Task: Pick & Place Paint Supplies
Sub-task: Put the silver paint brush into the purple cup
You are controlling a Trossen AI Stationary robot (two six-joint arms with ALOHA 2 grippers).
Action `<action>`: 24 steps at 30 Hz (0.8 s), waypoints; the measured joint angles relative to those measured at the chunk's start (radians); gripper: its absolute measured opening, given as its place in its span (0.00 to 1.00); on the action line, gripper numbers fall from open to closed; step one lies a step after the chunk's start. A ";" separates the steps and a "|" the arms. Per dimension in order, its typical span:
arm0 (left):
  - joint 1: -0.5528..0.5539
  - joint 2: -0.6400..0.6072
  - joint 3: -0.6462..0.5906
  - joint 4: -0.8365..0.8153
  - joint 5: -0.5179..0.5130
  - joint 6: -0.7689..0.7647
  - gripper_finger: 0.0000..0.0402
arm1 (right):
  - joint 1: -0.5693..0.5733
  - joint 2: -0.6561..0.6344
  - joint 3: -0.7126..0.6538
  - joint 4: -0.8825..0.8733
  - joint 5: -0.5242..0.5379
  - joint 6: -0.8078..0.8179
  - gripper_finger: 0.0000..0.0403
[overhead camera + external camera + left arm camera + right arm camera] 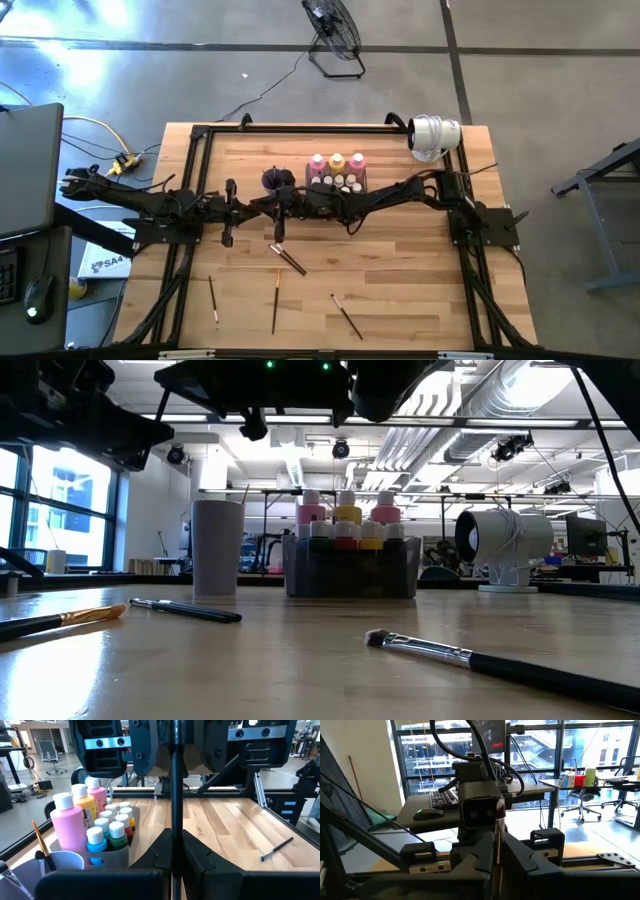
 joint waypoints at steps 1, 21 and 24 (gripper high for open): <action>0.000 0.000 0.000 -0.002 0.000 0.000 0.03 | 0.001 0.000 0.000 -0.001 0.001 -0.004 0.03; 0.000 0.000 0.000 -0.017 -0.059 -0.001 0.21 | 0.002 0.000 -0.001 -0.010 0.018 -0.008 0.02; 0.000 0.000 0.000 -0.017 -0.070 0.000 0.30 | 0.002 0.000 -0.001 -0.018 0.018 -0.008 0.02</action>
